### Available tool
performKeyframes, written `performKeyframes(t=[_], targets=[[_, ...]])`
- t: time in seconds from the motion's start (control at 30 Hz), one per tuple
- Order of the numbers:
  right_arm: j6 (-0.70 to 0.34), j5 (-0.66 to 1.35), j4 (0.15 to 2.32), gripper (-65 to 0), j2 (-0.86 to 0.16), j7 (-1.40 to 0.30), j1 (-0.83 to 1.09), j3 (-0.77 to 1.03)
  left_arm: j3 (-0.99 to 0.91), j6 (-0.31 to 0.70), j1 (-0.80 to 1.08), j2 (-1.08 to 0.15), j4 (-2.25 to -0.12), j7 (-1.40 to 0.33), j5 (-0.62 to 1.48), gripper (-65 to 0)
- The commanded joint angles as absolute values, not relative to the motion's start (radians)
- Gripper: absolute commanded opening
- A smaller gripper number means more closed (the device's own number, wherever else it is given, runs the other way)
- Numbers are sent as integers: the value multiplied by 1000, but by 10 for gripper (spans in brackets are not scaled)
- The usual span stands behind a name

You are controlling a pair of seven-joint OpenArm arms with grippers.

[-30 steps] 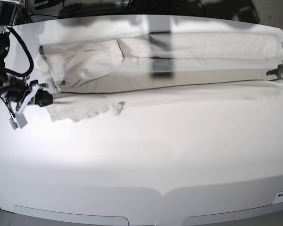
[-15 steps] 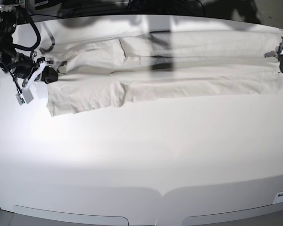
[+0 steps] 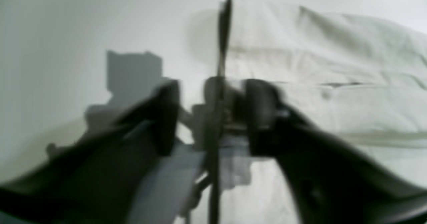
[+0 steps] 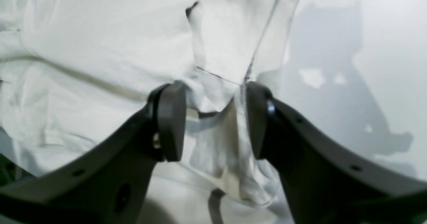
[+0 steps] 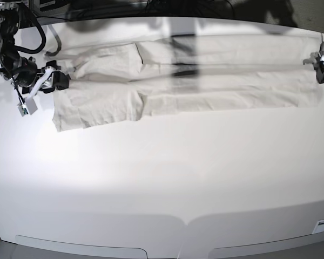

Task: Fold the T-shirt properly
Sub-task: 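Lay the hem down on the folded shirt and open both grippers, then grasp the folded shirt's end with the right gripper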

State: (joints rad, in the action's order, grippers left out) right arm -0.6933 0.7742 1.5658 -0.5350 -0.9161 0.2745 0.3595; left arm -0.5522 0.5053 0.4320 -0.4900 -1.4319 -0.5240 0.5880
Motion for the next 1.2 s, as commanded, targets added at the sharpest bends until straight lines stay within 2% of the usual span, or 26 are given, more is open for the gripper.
performKeyframes(t=[0.0, 0.13, 0.3, 0.43, 0.67, 0.8, 1.17], targets=[[-698, 806, 1579, -351, -557, -898, 266, 370, -564, 508, 432, -529, -1449, -506, 624, -277], [-698, 822, 1579, -352, -557, -899, 266, 370, -564, 509, 432, -590, -1449, -598, 790, -272], [-698, 823, 1579, -352, -557, -906, 266, 370, -564, 514, 433, -643, -1449, -675, 867, -272], [-698, 823, 1579, -352, -557, -908, 266, 370, -564, 606, 434, -647, -1448, -764, 955, -272], [-698, 843, 1579, -352, -557, -910, 266, 358, -564, 640, 426, -647, -1318, -702, 952, -272], [-698, 926, 1581, -352, -557, -920, 266, 286, -564, 697, 409, -646, -1242, -703, 952, -272], [-698, 927, 1582, -352, -557, -831, 266, 0, -562, 698, 370, -634, -1113, -688, 1004, -272]])
